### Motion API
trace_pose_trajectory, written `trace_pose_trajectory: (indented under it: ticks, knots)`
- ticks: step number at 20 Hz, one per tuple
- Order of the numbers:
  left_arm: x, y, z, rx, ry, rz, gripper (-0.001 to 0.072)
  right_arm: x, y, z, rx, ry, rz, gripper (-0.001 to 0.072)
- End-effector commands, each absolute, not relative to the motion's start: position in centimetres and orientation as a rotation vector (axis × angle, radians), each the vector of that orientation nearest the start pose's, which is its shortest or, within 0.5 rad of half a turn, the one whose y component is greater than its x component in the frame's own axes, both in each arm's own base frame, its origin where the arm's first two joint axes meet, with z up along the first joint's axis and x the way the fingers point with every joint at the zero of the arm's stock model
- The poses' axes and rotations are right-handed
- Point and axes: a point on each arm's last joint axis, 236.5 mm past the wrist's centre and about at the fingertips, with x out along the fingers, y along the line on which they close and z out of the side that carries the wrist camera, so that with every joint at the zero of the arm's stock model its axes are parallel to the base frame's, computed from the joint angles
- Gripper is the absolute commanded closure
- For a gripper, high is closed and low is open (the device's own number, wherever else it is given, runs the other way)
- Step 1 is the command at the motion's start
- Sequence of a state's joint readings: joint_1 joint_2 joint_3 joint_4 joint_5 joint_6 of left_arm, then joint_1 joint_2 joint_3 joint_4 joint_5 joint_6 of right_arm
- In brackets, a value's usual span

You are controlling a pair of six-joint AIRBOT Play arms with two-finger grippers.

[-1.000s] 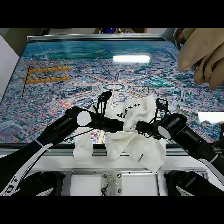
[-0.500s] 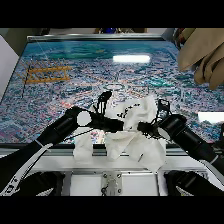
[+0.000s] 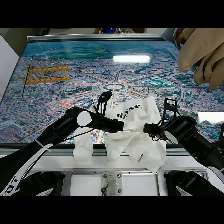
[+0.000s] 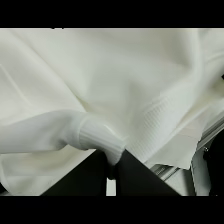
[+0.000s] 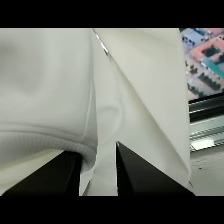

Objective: Fold the clothes and pants, and hang the long-sleeved shirts on hangers.

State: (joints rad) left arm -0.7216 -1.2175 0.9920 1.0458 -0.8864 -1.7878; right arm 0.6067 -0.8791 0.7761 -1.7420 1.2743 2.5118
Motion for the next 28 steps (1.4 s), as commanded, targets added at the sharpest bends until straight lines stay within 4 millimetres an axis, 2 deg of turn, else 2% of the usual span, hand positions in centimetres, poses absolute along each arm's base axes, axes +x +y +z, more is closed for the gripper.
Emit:
trace_pose_trajectory:
  ticks: [1,2,5,7,9,11,14,17,20,24,28]
  knots:
    - [24.1,-33.4,1.7,-0.285,1.323,-0.673,0.0689,23.8,12.4,0.0,0.269,1.278,-0.173,0.0499]
    - [24.1,-33.4,1.7,-0.283,1.324,-0.673,0.0689,24.1,12.6,0.0,0.272,1.269,-0.162,0.0685]
    - [24.3,-33.2,2.3,-0.279,1.304,-0.677,0.0666,24.5,13.0,0.3,0.266,1.247,-0.128,0.0690]
    - [24.4,-32.7,3.8,-0.256,1.252,-0.693,0.0118,24.5,13.0,0.9,0.263,1.234,-0.111,0.0690]
    - [24.0,-32.2,5.6,-0.228,1.203,-0.716,0.0100,24.5,13.0,1.7,0.269,1.210,-0.091,0.0690]
    - [22.7,-31.7,6.0,-0.121,1.173,-0.729,0.0101,24.5,12.9,2.5,0.286,1.187,-0.077,0.0690]
    - [21.0,-31.9,4.2,0.049,1.155,-0.678,0.0101,24.4,12.9,3.4,0.304,1.162,-0.062,0.0690]
    - [19.1,-33.2,0.7,0.227,1.164,-0.661,0.0101,24.5,12.9,4.0,0.316,1.147,-0.055,0.0690]
    - [20.4,-32.0,-1.7,0.295,1.150,-0.506,0.0101,24.5,12.9,4.6,0.326,1.130,-0.045,0.0690]
    - [22.4,-31.3,-1.6,0.231,1.131,-0.433,0.0101,24.4,12.9,5.1,0.335,1.116,-0.037,0.0690]
    - [22.7,-31.2,-1.7,0.226,1.129,-0.428,0.0101,24.4,12.9,5.1,0.334,1.116,-0.037,0.0690]
